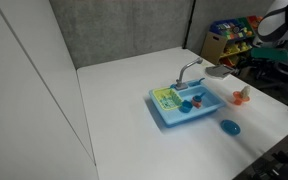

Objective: Move the small bottle to the toy plate rack

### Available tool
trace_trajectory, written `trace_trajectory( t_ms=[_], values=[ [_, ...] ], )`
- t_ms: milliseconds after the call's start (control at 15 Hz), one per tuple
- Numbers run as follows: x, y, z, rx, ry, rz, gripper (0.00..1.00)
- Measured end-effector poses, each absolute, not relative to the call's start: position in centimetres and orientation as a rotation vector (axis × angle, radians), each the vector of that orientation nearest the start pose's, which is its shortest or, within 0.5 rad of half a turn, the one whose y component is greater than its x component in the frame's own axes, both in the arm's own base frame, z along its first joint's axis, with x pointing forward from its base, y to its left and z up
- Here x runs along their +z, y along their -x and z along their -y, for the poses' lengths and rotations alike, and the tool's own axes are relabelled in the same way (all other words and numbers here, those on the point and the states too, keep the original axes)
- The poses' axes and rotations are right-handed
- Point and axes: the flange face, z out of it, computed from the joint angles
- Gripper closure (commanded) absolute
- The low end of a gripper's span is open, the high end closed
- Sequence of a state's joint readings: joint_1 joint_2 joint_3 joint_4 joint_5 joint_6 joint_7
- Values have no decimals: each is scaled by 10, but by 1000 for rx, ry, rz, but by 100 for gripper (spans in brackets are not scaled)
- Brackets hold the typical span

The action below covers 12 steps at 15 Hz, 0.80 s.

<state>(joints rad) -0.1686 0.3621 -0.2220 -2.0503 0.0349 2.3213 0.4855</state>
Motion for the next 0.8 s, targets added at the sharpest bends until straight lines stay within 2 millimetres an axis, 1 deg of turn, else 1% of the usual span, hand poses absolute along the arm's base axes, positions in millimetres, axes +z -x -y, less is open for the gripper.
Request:
trace_trajectory(
  t_ms=[200, 400, 800],
  values=[
    [251, -546, 230, 112, 2842, -1425, 0],
    [241, -551, 241, 90, 2836, -1451, 0],
    [213, -553, 264, 66, 2851, -1501, 0]
  ],
)
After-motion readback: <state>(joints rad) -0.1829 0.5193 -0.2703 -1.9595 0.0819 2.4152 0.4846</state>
